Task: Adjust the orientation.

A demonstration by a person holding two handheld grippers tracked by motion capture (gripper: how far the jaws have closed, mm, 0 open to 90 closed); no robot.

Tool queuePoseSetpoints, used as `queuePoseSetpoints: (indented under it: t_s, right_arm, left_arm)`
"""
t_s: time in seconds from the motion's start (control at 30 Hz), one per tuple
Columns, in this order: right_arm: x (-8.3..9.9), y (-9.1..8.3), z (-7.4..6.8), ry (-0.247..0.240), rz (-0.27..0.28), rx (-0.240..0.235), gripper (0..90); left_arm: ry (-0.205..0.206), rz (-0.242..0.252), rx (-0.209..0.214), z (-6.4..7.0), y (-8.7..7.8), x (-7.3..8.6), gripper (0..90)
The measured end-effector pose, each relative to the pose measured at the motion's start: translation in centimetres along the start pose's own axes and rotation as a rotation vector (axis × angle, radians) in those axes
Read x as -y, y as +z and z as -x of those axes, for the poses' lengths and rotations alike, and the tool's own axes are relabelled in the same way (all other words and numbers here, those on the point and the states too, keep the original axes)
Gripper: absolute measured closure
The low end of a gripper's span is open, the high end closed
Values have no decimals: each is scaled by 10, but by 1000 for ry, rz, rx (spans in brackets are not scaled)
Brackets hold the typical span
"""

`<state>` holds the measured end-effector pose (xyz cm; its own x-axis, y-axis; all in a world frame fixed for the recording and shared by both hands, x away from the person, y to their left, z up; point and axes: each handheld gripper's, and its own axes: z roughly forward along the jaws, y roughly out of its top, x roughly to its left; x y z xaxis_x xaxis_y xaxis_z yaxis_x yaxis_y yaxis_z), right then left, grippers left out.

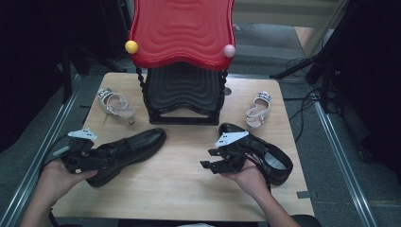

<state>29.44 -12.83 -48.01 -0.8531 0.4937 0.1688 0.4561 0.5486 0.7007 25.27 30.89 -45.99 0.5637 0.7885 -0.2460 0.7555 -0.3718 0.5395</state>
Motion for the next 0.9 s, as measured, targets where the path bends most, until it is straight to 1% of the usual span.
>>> queuePoseSetpoints:
  t_s: [0.03,0.07,0.1,0.13,0.17,0.2,0.23,0.27,0.3,0.33,0.37,0.43,0.47,0.5,0.53,0.57,0.6,0.63,0.67,0.7,0.73,0.77,0.8,0.83,0.9]
  right_arm:
    - [0,0,0,0,0,0,454]
    - [0,1,0,-5,-5,2,454]
    - [0,3,0,-8,-9,5,455]
    - [0,3,0,-5,-15,4,456]
    - [0,4,0,-4,-15,6,457]
    - [0,4,0,-4,-15,6,457]
    - [0,4,0,-1,-11,8,459]
    - [0,3,0,-2,-9,9,459]
    - [0,3,0,0,-8,10,461]
    - [0,3,1,-2,-5,10,462]
    - [0,3,1,-1,-3,8,465]
    - [0,2,1,1,1,11,466]
    - [-1,0,1,1,14,13,468]
    - [-1,-1,2,4,23,16,468]
    - [-1,-2,2,8,32,18,468]
    - [-1,-2,2,8,32,18,468]
    - [-1,-4,4,13,45,25,468]
    - [-1,-5,4,19,50,28,468]
    - [-1,-5,4,19,50,28,468]
    - [-1,-6,5,23,57,33,468]
    - [-1,-6,5,23,57,33,468]
    - [-1,-7,5,25,61,36,468]
    - [-1,-9,5,27,67,38,468]
    - [-1,-9,5,26,71,41,468]
    - [-1,-11,6,29,79,43,468]
  left_arm:
    - [6,-18,-6,0,6,-3,474]
    - [15,-27,-1,1,12,-5,484]
    - [28,-30,-5,3,17,-7,497]
    - [39,-31,-8,4,22,-9,521]
    - [61,-34,-7,7,29,-15,569]
    - [61,-34,-7,7,29,-15,602]
    - [50,-59,9,8,33,-20,637]
    - [55,-62,19,10,33,-21,666]
    - [62,-66,30,10,33,-21,720]
    - [51,-70,38,10,32,-21,757]
    - [38,-70,46,9,31,-22,778]
    - [39,-67,39,11,30,-23,788]
    - [34,-45,29,17,26,-28,795]
    - [34,-45,29,17,26,-28,794]
    - [47,-31,42,27,24,-36,793]
    - [47,-31,42,27,24,-36,792]
    - [65,-18,49,33,24,-40,789]
    - [87,6,77,47,27,-48,789]
    - [87,6,77,47,27,-48,788]
    - [103,15,110,59,32,-57,787]
    - [103,15,110,59,32,-57,788]
    - [108,16,123,65,35,-62,788]
    - [87,11,151,74,43,-71,788]
    - [84,12,149,78,47,-76,787]
    - [99,3,140,88,56,-84,787]
